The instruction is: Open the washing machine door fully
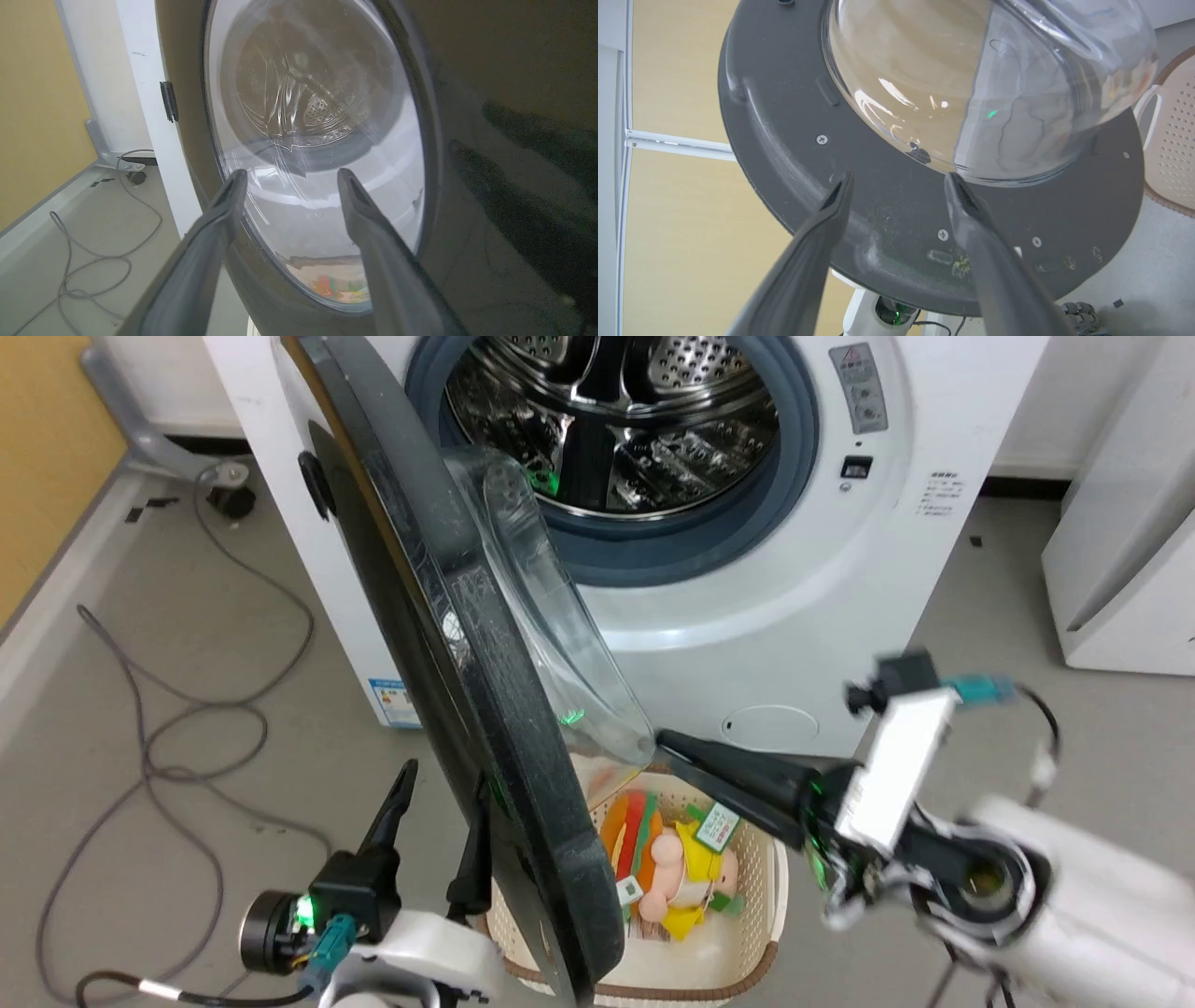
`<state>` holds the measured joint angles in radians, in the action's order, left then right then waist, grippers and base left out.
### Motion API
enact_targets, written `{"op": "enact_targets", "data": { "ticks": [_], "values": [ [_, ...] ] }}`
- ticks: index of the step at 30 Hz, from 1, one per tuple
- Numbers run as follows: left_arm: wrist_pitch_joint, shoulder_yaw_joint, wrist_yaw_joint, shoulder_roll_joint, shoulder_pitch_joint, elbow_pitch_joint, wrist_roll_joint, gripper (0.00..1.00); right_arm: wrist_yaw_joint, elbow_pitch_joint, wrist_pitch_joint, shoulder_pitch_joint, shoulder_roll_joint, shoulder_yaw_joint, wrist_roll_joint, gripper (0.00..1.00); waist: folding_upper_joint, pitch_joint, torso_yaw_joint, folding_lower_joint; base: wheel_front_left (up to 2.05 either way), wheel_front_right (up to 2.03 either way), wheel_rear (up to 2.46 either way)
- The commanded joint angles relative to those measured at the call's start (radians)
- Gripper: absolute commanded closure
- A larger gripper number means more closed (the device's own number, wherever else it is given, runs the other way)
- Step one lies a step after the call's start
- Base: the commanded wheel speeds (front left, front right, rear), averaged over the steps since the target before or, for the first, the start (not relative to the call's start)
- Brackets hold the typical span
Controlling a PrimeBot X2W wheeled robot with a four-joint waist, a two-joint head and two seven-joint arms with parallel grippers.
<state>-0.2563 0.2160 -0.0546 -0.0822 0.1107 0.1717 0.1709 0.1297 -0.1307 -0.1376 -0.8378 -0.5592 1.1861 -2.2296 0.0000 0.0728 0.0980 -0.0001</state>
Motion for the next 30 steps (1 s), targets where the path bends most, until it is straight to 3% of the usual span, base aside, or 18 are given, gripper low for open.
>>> {"op": "enact_targets", "data": {
  "ticks": [1, 11, 15, 18, 25, 30],
  "values": [
    [-0.005, -0.003, -0.008, -0.010, -0.021, 0.005, 0.006, 0.00, 0.001, 0.041, 0.051, 0.075, -0.025, -0.030, 0.005, 0.00, 0.0000, -0.012, -0.006, 0.0001, 0.00, 0.00, 0.00],
    [-0.002, -0.017, -0.020, -0.029, -0.069, 0.012, 0.022, 0.00, 0.001, 0.181, 0.360, 0.397, -0.122, -0.157, 0.092, 0.00, 0.0000, -0.056, -0.030, 0.0001, 0.00, 0.00, 0.00],
    [0.001, -0.022, -0.026, -0.036, -0.086, 0.014, 0.029, 0.00, 0.001, 0.129, 0.397, 0.507, -0.131, -0.208, 0.162, 0.00, 0.0000, -0.070, -0.043, 0.0001, 0.00, 0.00, 0.00],
    [0.004, -0.023, -0.029, -0.040, -0.096, 0.014, 0.033, 0.00, 0.001, 0.009, 0.399, 0.597, -0.088, -0.340, 0.238, 0.00, 0.0000, -0.078, -0.051, 0.0001, 0.00, 0.00, 0.00],
    [0.007, -0.023, -0.035, -0.043, -0.105, 0.015, 0.044, 0.00, 0.001, -0.270, 0.399, 0.724, 0.102, -0.702, 0.633, 0.00, 0.0000, -0.086, -0.055, 0.0001, 0.00, 0.00, 0.00],
    [0.007, -0.024, -0.038, -0.046, -0.104, 0.014, 0.050, 0.00, 0.001, -0.326, 0.399, 0.759, 0.226, -1.007, 1.120, 0.00, 0.0000, -0.083, -0.055, 0.0001, 0.00, 0.00, 0.00]
  ]
}}
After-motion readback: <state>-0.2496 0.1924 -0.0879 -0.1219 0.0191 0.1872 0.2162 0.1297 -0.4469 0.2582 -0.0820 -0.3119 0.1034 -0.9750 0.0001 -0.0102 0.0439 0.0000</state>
